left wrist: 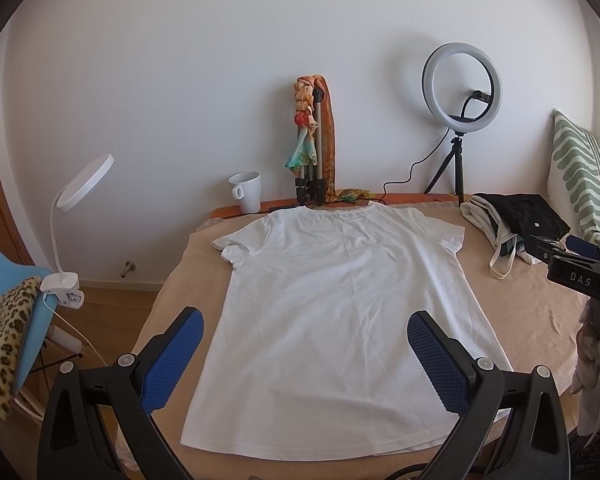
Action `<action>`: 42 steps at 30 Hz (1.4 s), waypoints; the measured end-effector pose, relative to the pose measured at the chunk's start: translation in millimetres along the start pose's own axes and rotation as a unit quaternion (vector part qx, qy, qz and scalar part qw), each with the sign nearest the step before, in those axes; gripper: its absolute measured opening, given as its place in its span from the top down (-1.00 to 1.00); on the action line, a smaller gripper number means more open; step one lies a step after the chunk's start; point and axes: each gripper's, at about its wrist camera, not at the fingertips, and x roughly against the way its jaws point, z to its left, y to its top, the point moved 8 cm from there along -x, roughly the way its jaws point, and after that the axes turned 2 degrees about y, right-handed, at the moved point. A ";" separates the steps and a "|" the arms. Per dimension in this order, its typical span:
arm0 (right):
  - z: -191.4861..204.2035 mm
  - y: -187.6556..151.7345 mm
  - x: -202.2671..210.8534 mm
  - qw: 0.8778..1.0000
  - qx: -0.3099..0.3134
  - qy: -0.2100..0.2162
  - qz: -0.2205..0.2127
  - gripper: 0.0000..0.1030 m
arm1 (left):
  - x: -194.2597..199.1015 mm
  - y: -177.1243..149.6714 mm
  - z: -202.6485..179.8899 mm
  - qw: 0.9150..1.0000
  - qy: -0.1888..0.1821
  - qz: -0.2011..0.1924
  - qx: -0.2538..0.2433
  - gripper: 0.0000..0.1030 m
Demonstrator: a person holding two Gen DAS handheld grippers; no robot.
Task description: Fold small clothes
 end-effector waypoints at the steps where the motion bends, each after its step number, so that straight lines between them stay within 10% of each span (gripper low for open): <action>1: 0.2 -0.1 -0.1 1.000 0.000 0.000 0.000 -1.00 | 0.0 -0.1 0.2 1.000 0.000 0.000 0.000 -0.99; 28: 15.9 -1.0 -6.7 1.000 0.002 0.012 0.002 -1.00 | -6.5 -12.3 18.1 1.000 0.022 0.010 -0.001 -0.99; 42: 67.5 24.9 -43.6 0.993 0.007 0.113 0.036 -1.00 | -24.9 -44.9 73.4 0.997 -0.001 0.045 0.060 -0.74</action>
